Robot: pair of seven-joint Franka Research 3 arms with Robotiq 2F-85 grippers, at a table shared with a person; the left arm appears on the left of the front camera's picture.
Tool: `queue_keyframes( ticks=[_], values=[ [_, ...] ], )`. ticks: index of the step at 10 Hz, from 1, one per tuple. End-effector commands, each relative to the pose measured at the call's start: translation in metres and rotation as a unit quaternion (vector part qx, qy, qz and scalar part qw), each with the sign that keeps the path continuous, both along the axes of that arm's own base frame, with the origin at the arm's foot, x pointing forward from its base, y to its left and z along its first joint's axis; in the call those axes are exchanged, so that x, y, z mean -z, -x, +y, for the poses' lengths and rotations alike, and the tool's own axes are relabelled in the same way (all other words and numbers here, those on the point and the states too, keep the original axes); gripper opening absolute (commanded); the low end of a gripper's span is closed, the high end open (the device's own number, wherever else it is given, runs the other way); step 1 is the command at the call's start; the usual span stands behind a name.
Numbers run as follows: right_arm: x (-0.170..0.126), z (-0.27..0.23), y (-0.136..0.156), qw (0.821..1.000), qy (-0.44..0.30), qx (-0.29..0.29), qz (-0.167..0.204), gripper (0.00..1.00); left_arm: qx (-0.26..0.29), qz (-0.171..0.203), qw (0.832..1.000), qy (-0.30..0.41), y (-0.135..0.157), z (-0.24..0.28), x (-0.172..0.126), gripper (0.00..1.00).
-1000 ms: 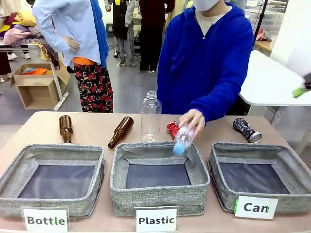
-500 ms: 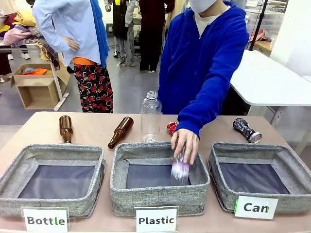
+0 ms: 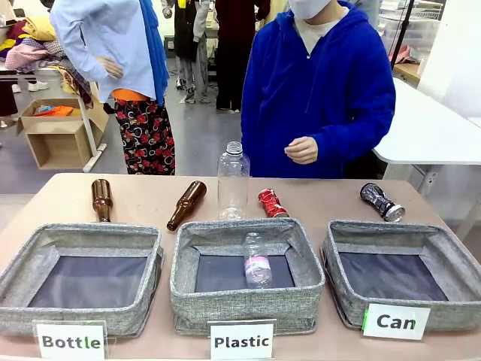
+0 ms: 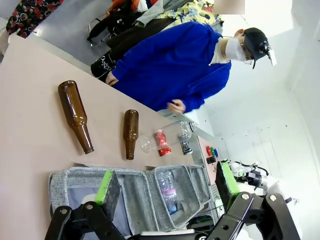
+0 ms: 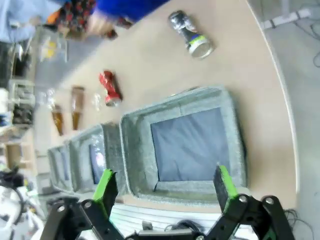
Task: Sort the can waste into the basket.
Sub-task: Pick up the can waste from the table and place it in the right Fabric basket.
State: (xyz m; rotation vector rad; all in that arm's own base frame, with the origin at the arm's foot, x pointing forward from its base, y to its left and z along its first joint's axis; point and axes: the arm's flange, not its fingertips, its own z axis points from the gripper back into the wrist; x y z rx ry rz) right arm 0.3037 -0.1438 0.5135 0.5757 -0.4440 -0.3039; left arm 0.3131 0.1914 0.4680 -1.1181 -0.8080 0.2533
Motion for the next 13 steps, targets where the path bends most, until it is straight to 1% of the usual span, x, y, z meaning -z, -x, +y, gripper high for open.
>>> queue_keyframes(
  ticks=[1,2,4,5,7,8,9,11,12,13],
  values=[
    [-0.021,0.046,-0.04,0.996,0.084,-0.011,0.025,1.0,0.0,-0.012,1.0,0.002,-0.001,0.0,0.0,1.0],
    [-0.028,0.08,-0.059,0.991,0.127,-0.017,0.038,1.0,0.0,-0.012,1.0,0.002,-0.001,0.0,0.0,1.0],
    [-0.034,0.155,-0.1,0.981,0.172,-0.077,0.041,1.0,0.0,-0.012,1.0,0.002,-0.001,0.0,0.0,1.0],
    [-0.029,0.192,-0.116,0.974,0.197,-0.101,0.054,1.0,0.0,-0.012,1.0,0.002,-0.001,0.0,0.0,1.0],
    [-0.008,0.263,-0.143,0.96,0.236,-0.129,0.077,1.0,0.0,-0.012,1.0,0.002,-0.001,0.0,0.0,1.0],
    [0.004,0.296,-0.154,0.951,0.253,-0.153,0.095,1.0,0.0,-0.012,1.0,0.002,-0.001,0.0,0.0,1.0],
    [0.013,0.319,-0.157,0.946,0.26,-0.16,0.107,1.0,0.0,-0.012,1.0,0.002,-0.001,0.0,0.0,1.0],
    [0.028,0.344,-0.158,0.941,0.279,-0.153,0.11,1.0,0.0,-0.012,1.0,0.002,-0.001,0.0,0.0,1.0],
    [0.027,0.34,-0.155,0.943,0.294,-0.119,0.098,1.0,0.0,-0.012,1.0,0.002,-0.001,0.0,0.0,1.0],
    [0.035,0.34,-0.154,0.943,0.264,-0.175,0.106,1.0,0.0,-0.012,1.0,0.002,-0.001,0.0,0.0,1.0]
  ],
)
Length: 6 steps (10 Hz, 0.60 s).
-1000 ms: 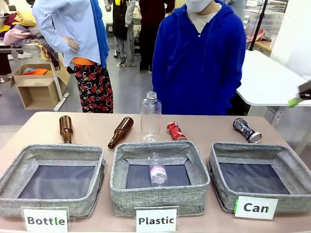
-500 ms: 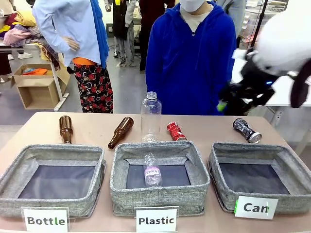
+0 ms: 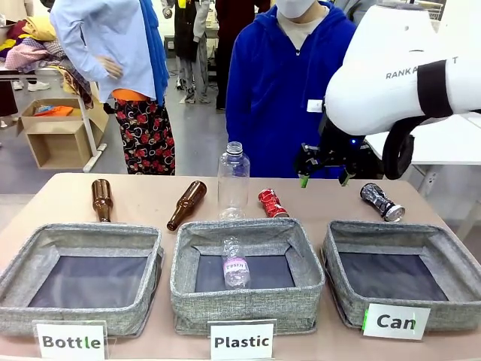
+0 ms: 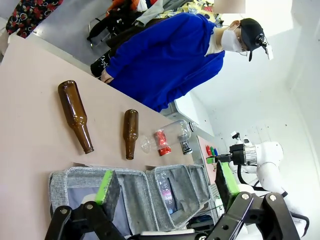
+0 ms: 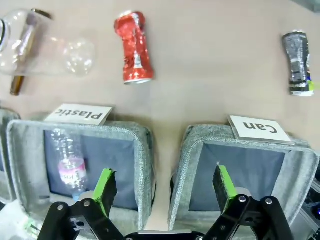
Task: Sort the can waste into the basket.
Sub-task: Pick up the can waste from the table and place it in the right Fabric basket.
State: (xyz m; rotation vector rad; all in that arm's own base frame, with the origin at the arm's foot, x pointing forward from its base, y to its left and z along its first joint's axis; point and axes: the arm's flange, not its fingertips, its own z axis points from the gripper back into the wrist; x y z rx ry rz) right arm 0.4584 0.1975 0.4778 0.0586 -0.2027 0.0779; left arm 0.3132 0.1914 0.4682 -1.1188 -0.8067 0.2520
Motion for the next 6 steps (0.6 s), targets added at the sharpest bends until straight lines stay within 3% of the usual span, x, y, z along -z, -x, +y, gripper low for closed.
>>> queue_keyframes(
  ticks=[1,3,6],
  values=[
    [0.0,-0.002,0.001,1.0,-0.012,-0.012,0.005,1.0,-0.001,-0.012,1.0,0.002,-0.001,0.0,0.0,1.0],
    [0.0,0.0,0.0,1.0,-0.002,-0.001,0.001,1.0,-0.001,-0.012,1.0,0.002,-0.001,0.0,0.0,1.0],
    [0.021,0.042,-0.031,0.999,0.032,-0.017,-0.037,1.0,-0.001,-0.012,1.0,0.002,-0.001,0.0,0.0,1.0]
  ],
)
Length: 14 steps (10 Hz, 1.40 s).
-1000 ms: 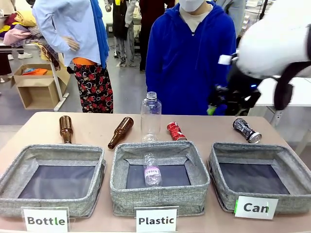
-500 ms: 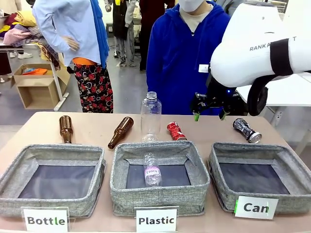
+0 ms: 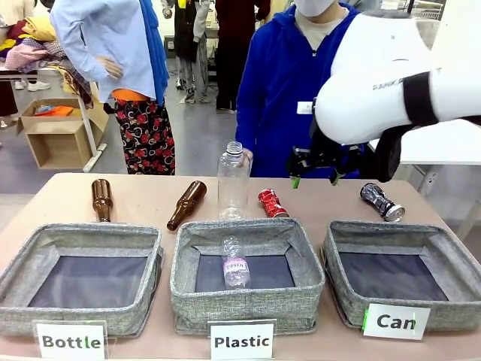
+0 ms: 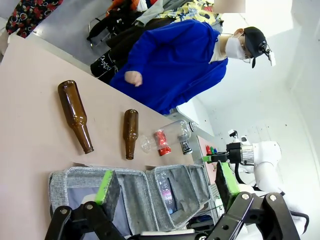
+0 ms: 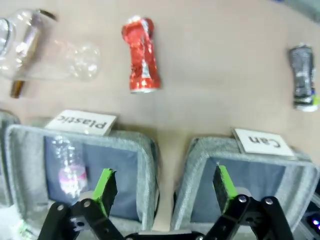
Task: Sort the can waste into the basket.
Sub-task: Pick up the can waste from the table and place it in the right Fabric basket.
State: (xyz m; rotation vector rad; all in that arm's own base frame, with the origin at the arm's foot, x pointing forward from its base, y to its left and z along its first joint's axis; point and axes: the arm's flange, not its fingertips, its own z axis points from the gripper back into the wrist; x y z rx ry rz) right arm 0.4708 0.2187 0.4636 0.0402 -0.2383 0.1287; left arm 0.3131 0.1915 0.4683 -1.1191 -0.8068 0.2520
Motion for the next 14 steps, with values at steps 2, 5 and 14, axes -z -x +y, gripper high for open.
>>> queue_keyframes(
  ticks=[2,5,14],
  values=[
    [0.023,0.033,-0.047,1.0,0.025,0.005,-0.003,1.0,-0.001,-0.012,1.0,0.002,-0.001,0.0,0.0,1.0],
    [0.04,0.034,-0.074,1.0,0.013,0.008,0.023,1.0,-0.001,-0.012,1.0,0.002,-0.001,0.0,0.0,1.0],
    [-0.008,-0.275,0.089,0.966,-0.238,0.097,0.003,1.0,-0.001,-0.012,1.0,0.002,-0.001,0.0,0.0,1.0]
  ],
)
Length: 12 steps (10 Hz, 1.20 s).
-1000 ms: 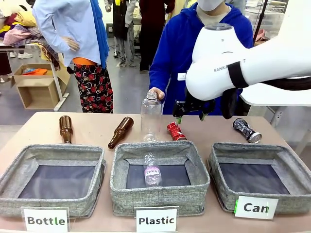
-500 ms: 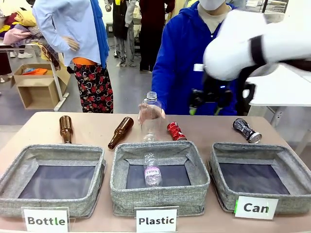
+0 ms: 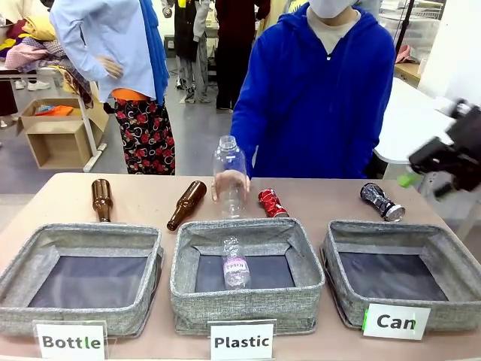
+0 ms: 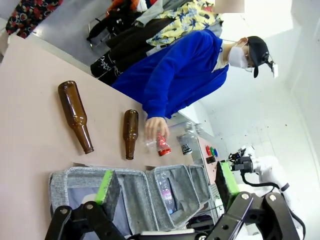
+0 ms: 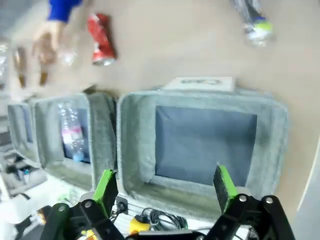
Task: Sort the can waste into the basket.
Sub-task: Pick up the can waste from the table and place it in the right Fabric basket.
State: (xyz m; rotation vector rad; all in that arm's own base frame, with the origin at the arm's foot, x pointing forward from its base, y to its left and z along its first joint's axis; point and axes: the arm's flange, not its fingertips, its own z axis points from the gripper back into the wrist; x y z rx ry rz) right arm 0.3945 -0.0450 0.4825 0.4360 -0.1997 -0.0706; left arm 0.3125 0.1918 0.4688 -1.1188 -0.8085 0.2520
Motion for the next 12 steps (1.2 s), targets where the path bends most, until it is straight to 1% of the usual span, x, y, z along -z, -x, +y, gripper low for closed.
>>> queue_keyframes(
  ticks=[1,2,4,5,6,8,9,10,12],
  values=[
    [0.027,-0.044,0.033,0.997,-0.065,0.035,-0.03,1.0,0.0,-0.011,1.0,0.002,-0.001,0.0,0.001,1.0],
    [0.043,-0.066,0.046,0.993,-0.106,0.026,-0.04,1.0,0.0,-0.011,1.0,0.002,-0.001,0.0,0.001,1.0],
    [0.072,-0.094,0.062,0.984,-0.166,0.056,-0.04,1.0,0.0,-0.011,1.0,0.002,-0.001,0.0,0.001,1.0],
    [0.084,-0.101,0.065,0.98,-0.184,0.071,-0.037,1.0,0.0,-0.011,1.0,0.002,-0.001,0.0,0.001,1.0],
    [0.088,-0.102,0.065,0.979,-0.187,0.076,-0.033,1.0,0.0,-0.011,1.0,0.002,-0.001,0.0,0.001,1.0],
    [0.077,-0.086,0.057,0.984,-0.161,0.066,-0.033,1.0,0.0,-0.011,1.0,0.002,-0.001,0.0,0.001,1.0],
    [0.063,-0.07,0.048,0.989,-0.135,0.05,-0.04,1.0,0.0,-0.011,1.0,0.002,-0.001,0.0,0.001,1.0],
    [0.048,-0.045,0.032,0.993,-0.1,0.04,-0.044,1.0,0.0,-0.011,1.0,0.002,-0.001,0.0,0.001,1.0],
    [0.023,0.021,-0.013,0.999,-0.029,0.0,-0.037,1.0,0.0,-0.011,1.0,0.002,-0.001,0.0,0.001,1.0]
  ],
)
